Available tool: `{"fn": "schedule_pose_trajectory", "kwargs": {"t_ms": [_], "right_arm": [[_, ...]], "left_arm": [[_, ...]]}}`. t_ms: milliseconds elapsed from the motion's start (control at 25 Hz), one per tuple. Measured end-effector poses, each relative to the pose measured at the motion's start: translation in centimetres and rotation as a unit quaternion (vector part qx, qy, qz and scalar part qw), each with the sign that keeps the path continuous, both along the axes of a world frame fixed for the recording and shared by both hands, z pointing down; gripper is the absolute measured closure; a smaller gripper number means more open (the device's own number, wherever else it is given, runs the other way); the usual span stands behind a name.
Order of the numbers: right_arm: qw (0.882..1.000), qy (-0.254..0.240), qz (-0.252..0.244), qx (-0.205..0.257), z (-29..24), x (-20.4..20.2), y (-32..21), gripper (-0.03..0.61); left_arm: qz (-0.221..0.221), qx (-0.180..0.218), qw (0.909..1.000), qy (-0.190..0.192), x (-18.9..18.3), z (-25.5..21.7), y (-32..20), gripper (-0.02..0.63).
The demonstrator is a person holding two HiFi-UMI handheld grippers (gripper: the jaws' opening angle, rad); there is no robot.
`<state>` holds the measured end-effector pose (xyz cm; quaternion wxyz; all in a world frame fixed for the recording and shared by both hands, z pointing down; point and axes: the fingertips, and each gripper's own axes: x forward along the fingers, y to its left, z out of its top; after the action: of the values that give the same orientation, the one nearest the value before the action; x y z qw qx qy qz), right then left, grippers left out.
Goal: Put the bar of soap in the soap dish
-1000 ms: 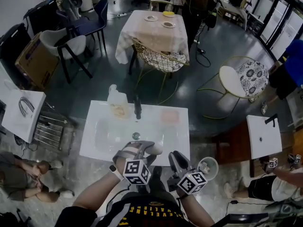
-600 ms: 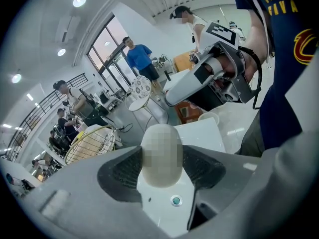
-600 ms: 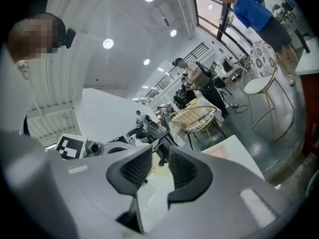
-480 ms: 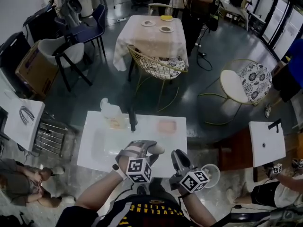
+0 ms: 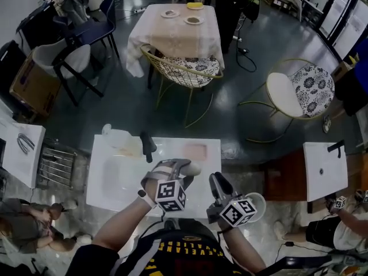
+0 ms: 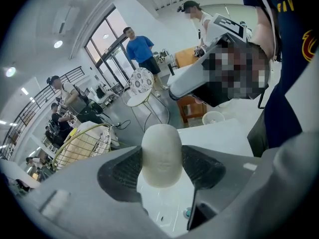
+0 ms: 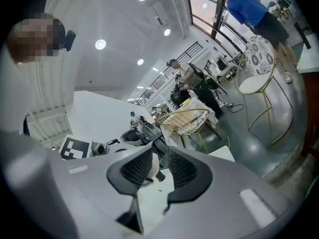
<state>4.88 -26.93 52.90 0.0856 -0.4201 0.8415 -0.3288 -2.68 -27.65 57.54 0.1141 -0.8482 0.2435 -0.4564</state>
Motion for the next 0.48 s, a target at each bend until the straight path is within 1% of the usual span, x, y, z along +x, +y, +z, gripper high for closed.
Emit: {"fn": "schedule_pose_trajectory", "kwargs": {"t_ms": [200, 480], "right_arm": [[1.000, -0.002, 0.005, -0.009, 0.7, 1.0, -1.6, 0.479], [1.000, -0.009, 0.013, -0.024, 1.8, 2.1, -3.3, 0.479]], "left_arm": [[-0.003, -0.014, 0.9999, -0.007, 0.5, 1.3, -2.0, 0.359], [-0.010, -0.037, 0.9989, -0.028, 0.7, 3.6, -4.8, 0.359]]}}
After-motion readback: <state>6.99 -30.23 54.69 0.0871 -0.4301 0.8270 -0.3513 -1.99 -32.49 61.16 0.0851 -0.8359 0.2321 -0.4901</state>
